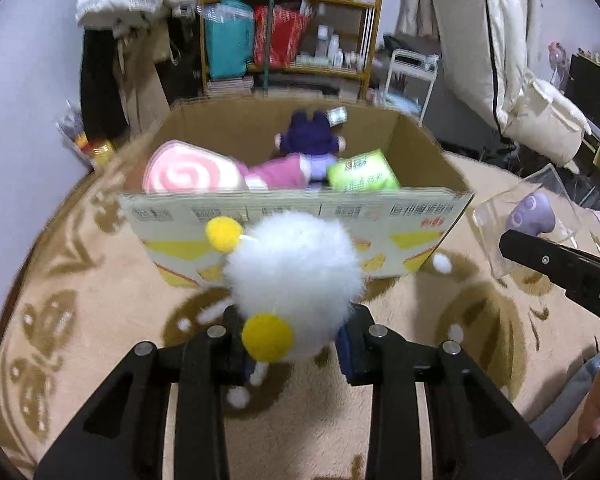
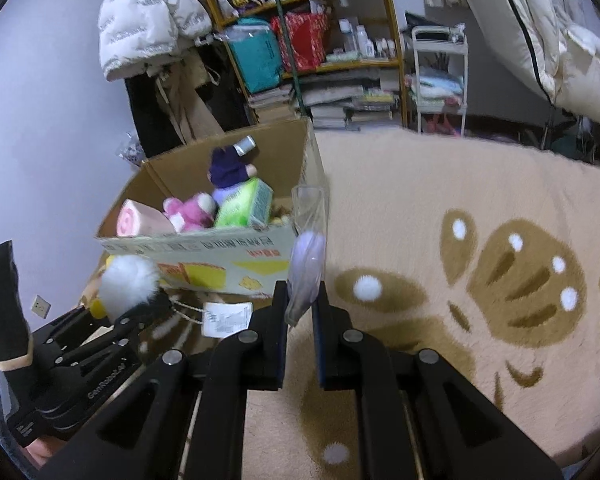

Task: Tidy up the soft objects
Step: 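Lift the white pompom and clear bag up toward the box, then carry both items over the box and open both tools to drop them in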

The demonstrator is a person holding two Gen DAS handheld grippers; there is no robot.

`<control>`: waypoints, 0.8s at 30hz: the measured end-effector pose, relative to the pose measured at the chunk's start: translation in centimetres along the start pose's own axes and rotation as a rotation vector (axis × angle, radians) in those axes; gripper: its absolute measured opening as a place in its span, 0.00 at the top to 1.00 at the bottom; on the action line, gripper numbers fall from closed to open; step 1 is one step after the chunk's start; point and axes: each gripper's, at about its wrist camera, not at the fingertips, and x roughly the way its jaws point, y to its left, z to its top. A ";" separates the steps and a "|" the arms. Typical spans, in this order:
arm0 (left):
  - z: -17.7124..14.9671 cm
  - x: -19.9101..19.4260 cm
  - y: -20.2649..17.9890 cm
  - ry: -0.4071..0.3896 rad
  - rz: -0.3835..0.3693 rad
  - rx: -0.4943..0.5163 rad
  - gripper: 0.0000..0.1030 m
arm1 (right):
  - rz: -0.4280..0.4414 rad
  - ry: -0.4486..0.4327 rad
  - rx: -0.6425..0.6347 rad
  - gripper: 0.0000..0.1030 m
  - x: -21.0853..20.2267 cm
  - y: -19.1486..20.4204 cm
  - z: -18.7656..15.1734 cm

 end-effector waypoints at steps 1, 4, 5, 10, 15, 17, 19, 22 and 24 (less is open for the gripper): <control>0.0 -0.9 0.4 -0.017 0.005 0.005 0.71 | 0.003 -0.012 -0.009 0.89 -0.4 0.2 0.1; 0.2 -2.8 0.8 -0.071 0.024 0.018 0.70 | 0.003 -0.042 -0.039 0.89 -1.4 0.9 0.5; 0.2 -3.2 0.7 -0.081 0.027 0.018 0.70 | 0.005 -0.052 -0.046 0.89 -1.7 1.0 0.7; 0.8 -3.9 0.8 -0.110 0.043 0.028 0.70 | 0.014 -0.072 -0.077 0.89 -1.9 1.9 1.1; 2.2 -4.6 1.0 -0.146 0.044 0.034 0.70 | 0.024 -0.104 -0.113 0.89 -2.1 2.7 2.0; 2.9 -4.7 1.1 -0.161 0.051 0.049 0.70 | 0.033 -0.112 -0.121 0.89 -2.0 2.9 2.5; 3.7 -4.6 1.5 -0.167 0.058 0.052 0.70 | 0.044 -0.118 -0.127 0.89 -1.7 3.2 3.2; 5.2 -4.3 2.3 -0.174 0.073 0.051 0.70 | 0.049 -0.121 -0.152 0.89 -1.0 3.8 4.4; 6.4 -4.0 2.9 -0.182 0.087 0.051 0.70 | 0.048 -0.119 -0.179 0.89 -0.3 4.3 5.3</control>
